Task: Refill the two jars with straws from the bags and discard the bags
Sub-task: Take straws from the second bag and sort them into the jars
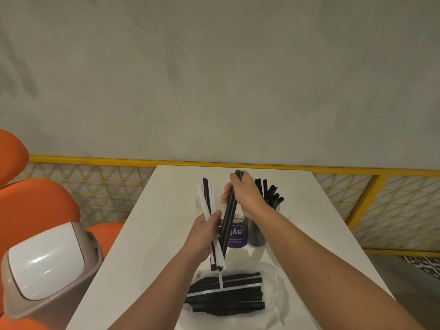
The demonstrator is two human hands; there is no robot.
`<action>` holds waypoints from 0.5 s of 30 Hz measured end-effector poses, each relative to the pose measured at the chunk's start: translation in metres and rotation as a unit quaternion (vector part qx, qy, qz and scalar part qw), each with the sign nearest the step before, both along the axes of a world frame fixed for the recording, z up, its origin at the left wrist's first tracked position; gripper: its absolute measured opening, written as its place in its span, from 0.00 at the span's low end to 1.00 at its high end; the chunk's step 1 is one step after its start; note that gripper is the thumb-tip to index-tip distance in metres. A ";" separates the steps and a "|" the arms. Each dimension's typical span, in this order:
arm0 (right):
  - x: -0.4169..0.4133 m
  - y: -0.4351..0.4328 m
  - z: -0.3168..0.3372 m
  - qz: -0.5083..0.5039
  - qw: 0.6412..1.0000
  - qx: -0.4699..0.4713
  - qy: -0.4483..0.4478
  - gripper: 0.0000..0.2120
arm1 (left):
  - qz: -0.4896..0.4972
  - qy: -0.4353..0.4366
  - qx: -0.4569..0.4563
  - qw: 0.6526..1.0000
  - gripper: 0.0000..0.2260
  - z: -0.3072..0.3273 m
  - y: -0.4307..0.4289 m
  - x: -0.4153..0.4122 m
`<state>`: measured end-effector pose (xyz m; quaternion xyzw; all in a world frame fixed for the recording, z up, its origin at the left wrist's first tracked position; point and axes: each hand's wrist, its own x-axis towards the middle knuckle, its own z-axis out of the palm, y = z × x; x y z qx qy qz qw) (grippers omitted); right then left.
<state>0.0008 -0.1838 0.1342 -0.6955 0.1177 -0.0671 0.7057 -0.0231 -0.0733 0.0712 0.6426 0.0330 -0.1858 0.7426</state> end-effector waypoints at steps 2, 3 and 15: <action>0.005 -0.013 0.014 -0.022 0.998 0.021 -0.048 0.06 | 0.021 0.007 -0.017 1.000 0.10 -0.001 0.000 0.003; 0.008 -0.022 0.023 -0.042 0.996 0.024 -0.077 0.07 | 0.037 0.013 -0.026 0.999 0.09 -0.002 0.001 0.005; 0.014 -0.084 0.043 -0.171 0.903 -0.182 -0.351 0.05 | 0.081 0.007 -0.046 0.996 0.15 0.001 -0.003 0.015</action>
